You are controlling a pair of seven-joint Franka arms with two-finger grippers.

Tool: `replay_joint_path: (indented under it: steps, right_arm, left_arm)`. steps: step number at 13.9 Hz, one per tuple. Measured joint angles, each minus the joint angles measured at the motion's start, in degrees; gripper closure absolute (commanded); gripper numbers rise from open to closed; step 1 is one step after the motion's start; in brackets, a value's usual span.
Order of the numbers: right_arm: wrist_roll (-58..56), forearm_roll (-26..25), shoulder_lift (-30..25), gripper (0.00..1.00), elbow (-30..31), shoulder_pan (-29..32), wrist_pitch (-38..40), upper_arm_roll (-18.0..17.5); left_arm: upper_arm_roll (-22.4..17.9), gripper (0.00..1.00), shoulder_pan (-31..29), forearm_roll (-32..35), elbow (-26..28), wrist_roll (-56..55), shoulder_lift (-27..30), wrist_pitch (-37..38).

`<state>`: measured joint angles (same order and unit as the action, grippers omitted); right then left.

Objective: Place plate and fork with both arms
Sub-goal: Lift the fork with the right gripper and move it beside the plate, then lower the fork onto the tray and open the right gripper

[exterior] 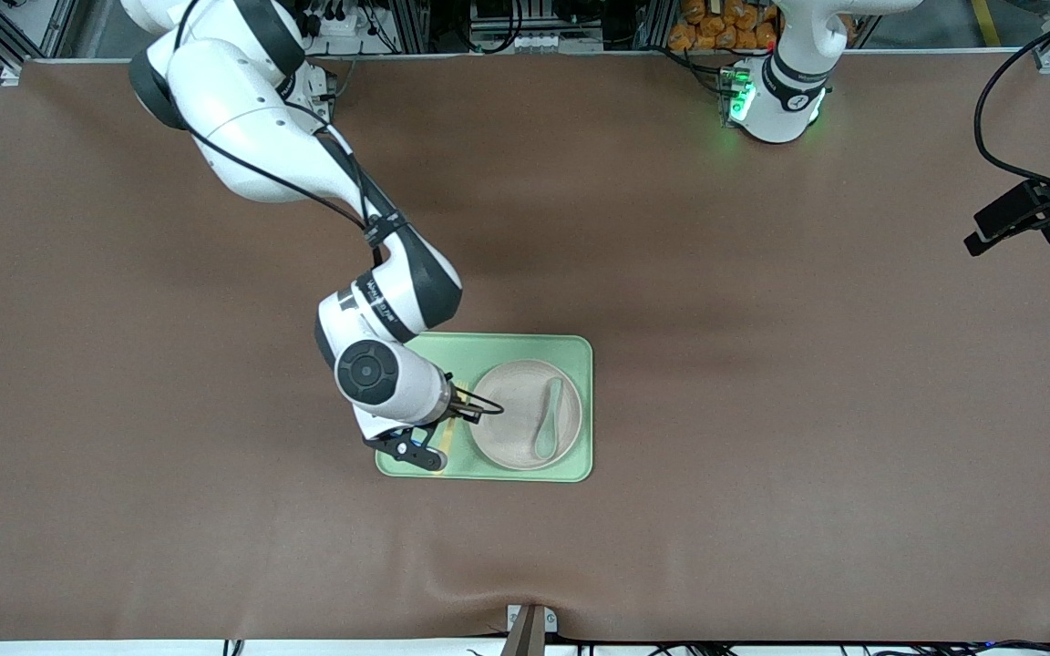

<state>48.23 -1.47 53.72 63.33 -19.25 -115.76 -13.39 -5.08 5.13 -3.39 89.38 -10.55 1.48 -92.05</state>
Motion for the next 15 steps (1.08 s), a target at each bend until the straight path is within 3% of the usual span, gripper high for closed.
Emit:
replay_joint_path:
  steps: [3,5,13,14,15]
  right_arm:
    - [0.1,-9.6,-1.6,0.95,8.1,11.4,-3.8,-13.2]
    - [0.7,-13.4,-2.5,0.95,13.0,16.0,-5.9,-17.9]
    - [2.9,-16.9,-4.6,0.94,24.0,16.3,-13.9,-19.2]
    - [2.9,-17.2,-4.8,0.9,24.8,16.3,-14.7,-19.2]
    - [3.0,-17.8,-4.9,0.8,25.3,16.4,-15.2,-19.1]
  left_arm:
    - [0.0,0.0,0.0,0.0,0.0,0.0,0.0,0.0]
    - [0.0,0.0,0.0,0.0,0.0,0.0,0.0,0.0]
    - [0.0,0.0,0.0,0.0,0.0,1.3,0.0,0.4]
    - [0.0,0.0,0.1,0.0,0.0,1.3,0.0,0.5]
    - [0.0,0.0,0.1,0.0,0.0,1.3,0.0,0.6]
